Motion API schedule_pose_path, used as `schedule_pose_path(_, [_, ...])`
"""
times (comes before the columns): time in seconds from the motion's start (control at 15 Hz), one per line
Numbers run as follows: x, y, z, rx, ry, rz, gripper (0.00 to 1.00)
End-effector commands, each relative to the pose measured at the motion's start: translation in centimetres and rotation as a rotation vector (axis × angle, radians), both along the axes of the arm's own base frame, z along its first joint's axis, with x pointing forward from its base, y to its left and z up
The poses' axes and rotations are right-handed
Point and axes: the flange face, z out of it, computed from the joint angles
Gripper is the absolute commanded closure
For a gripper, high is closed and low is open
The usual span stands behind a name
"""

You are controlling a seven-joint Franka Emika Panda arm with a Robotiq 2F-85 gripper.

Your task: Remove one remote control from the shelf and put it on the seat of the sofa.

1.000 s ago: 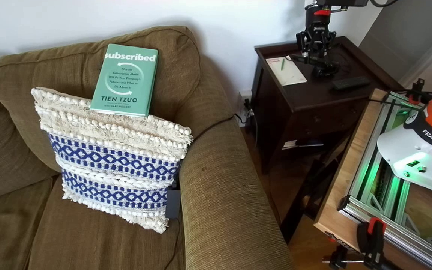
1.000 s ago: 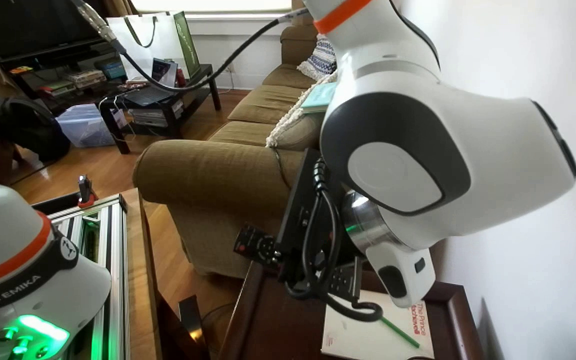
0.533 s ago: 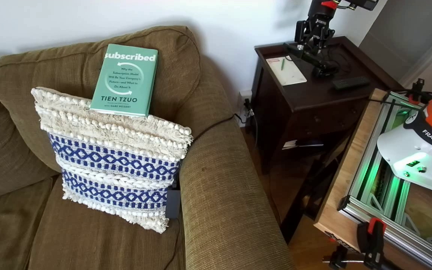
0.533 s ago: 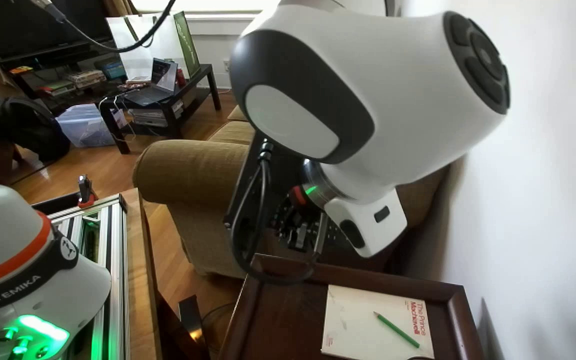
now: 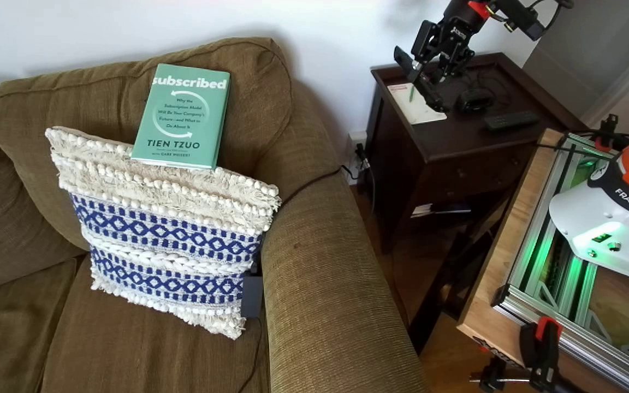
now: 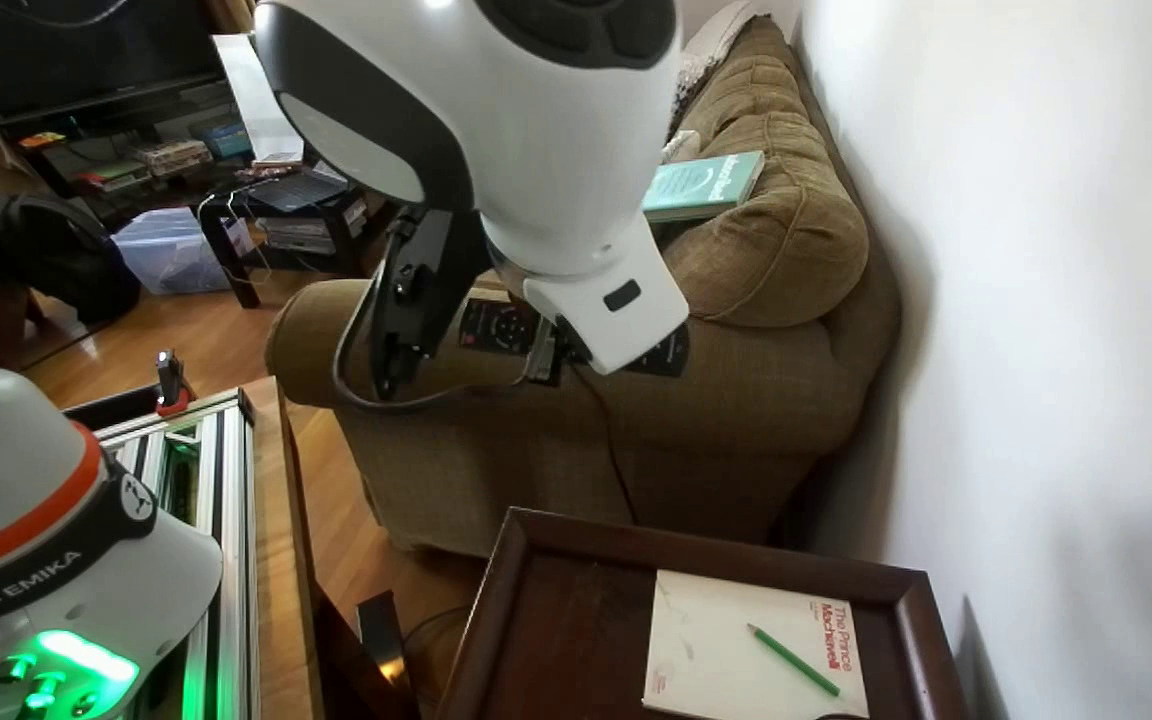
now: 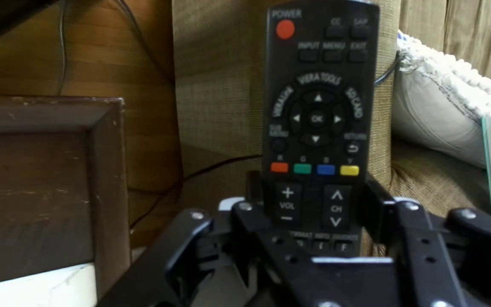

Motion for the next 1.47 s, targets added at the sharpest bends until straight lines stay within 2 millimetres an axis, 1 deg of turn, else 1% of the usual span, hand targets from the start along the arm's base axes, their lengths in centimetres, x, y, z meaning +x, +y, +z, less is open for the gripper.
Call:
schedule_pose_path(0.0, [-1.0,4.5,0.7,-0.048,-0.096,-0.070,0.70])
schedule_pose_path(0.13, [0.7,6.9,0.8,-0.069,-0.127,-0.062,0.70])
schedule_pose_path(0.2, [0.3,5.3,0.5,-0.061,-0.097,-0.046,0.45])
schedule_pose_path(0.27, [0.6,6.4,0.7,-0.070,-0.110,-0.041,0.45])
schedule_pose_path(0.33, [0.7,7.0,0.8,-0.073,-0.116,-0.036,0.45])
schedule_pose_path(0.4, [0.8,7.2,0.8,-0.072,-0.116,-0.034,0.45])
schedule_pose_path(0.93, [0.7,7.0,0.7,-0.072,-0.117,-0.041,0.45])
schedule_pose_path(1.0, [0.7,7.0,0.7,-0.072,-0.117,-0.041,0.70])
schedule_pose_path(1.07, [1.2,7.7,0.7,-0.081,-0.111,-0.026,0.70])
schedule_pose_path(1.13, [1.7,8.8,0.8,-0.089,-0.110,-0.001,0.70])
schedule_pose_path(1.33, [2.8,13.5,1.4,-0.123,-0.120,0.108,0.70])
schedule_pose_path(1.4, [3.2,15.6,1.8,-0.134,-0.125,0.148,0.70])
